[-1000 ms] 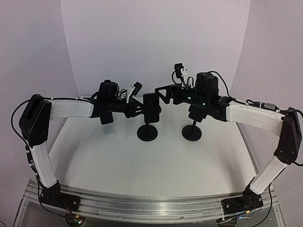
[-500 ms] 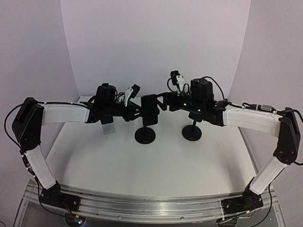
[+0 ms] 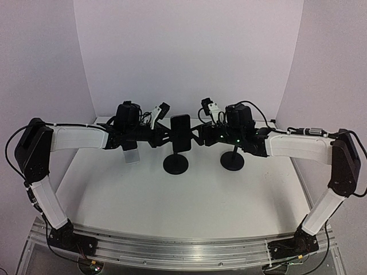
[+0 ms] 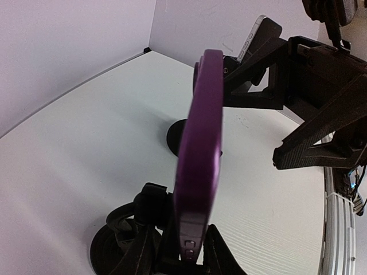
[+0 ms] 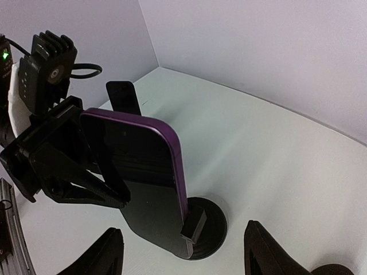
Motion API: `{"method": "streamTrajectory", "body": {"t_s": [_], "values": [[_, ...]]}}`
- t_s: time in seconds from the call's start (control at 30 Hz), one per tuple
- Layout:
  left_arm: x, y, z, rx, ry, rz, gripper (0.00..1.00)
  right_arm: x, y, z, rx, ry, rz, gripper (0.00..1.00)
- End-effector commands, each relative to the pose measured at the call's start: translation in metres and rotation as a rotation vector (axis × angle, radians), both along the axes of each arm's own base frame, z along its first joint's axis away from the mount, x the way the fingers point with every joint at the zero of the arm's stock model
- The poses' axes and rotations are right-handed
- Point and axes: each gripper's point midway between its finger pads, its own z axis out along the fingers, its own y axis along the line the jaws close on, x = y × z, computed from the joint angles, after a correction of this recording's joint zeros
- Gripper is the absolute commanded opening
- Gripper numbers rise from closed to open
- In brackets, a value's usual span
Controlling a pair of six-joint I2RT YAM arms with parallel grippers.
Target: Remove the phone from the phone stand
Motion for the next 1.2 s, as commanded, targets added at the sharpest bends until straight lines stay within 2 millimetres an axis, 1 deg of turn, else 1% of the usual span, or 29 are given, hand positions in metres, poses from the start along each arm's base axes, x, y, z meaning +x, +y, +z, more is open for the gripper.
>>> {"method": "streamTrajectory", "body": {"t_s": [0.0, 0.03, 0.07, 0.1, 0.17, 0.27, 0.4, 0.43, 0.47, 0.53, 0.57, 0.6, 0.7, 0.77, 0.83, 0.9, 1.03, 1.1, 1.17], "values": [[-0.01, 0.0, 0.017, -0.009, -0.026, -0.046, 0.27, 0.0, 0.003, -0.005, -0.03, -0.028, 0.019, 0.64], [-0.011, -0.001, 0.019, -0.011, -0.035, -0.052, 0.28, 0.0, 0.003, -0.006, -0.035, -0.029, 0.018, 0.63], [-0.011, -0.001, 0.022, -0.015, -0.052, -0.057, 0.34, 0.001, 0.003, -0.009, -0.042, -0.031, 0.021, 0.61], [-0.012, -0.001, 0.025, -0.018, -0.059, -0.061, 0.36, 0.001, 0.004, -0.011, -0.047, -0.028, 0.022, 0.6], [-0.012, -0.002, 0.032, -0.021, -0.09, -0.071, 0.42, 0.002, 0.005, -0.016, -0.054, -0.023, 0.023, 0.59], [-0.013, -0.002, 0.04, -0.028, -0.12, -0.082, 0.47, 0.003, 0.004, -0.023, -0.066, -0.013, 0.018, 0.59], [-0.011, -0.003, 0.05, -0.041, -0.14, -0.081, 0.51, 0.003, 0.004, -0.027, -0.067, -0.003, 0.017, 0.6], [-0.009, -0.001, 0.057, -0.054, -0.152, -0.077, 0.52, 0.002, 0.003, -0.03, -0.074, -0.002, 0.014, 0.59], [-0.009, 0.0, 0.06, -0.061, -0.153, -0.078, 0.52, 0.002, 0.002, -0.03, -0.074, -0.003, 0.013, 0.57], [-0.012, 0.004, 0.074, -0.105, -0.152, -0.11, 0.55, 0.001, 0.0, -0.037, -0.089, 0.005, 0.011, 0.54], [-0.012, 0.005, 0.076, -0.113, -0.145, -0.114, 0.56, 0.0, 0.0, -0.038, -0.091, 0.006, 0.012, 0.54], [-0.017, 0.007, 0.083, -0.137, -0.134, -0.145, 0.57, 0.0, -0.001, -0.042, -0.097, 0.011, 0.012, 0.53], [-0.022, 0.006, 0.089, -0.158, -0.137, -0.166, 0.58, 0.003, 0.0, -0.044, -0.101, 0.011, 0.007, 0.5], [-0.019, 0.005, 0.095, -0.171, -0.159, -0.164, 0.59, 0.007, 0.003, -0.042, -0.098, 0.006, -0.001, 0.47], [-0.014, 0.003, 0.098, -0.181, -0.14, -0.15, 0.59, 0.011, 0.002, -0.04, -0.101, -0.001, -0.018, 0.45], [-0.009, 0.001, 0.098, -0.177, -0.136, -0.142, 0.58, 0.014, 0.003, -0.039, -0.104, -0.008, -0.024, 0.44], [-0.006, -0.002, 0.096, -0.176, -0.136, -0.145, 0.55, 0.015, 0.005, -0.041, -0.109, -0.01, -0.015, 0.4], [-0.003, -0.003, 0.093, -0.172, -0.122, -0.144, 0.54, 0.015, 0.007, -0.04, -0.105, -0.011, -0.008, 0.37], [-0.003, -0.004, 0.092, -0.171, -0.119, -0.144, 0.53, 0.015, 0.008, -0.038, -0.101, -0.012, -0.004, 0.36]]}}
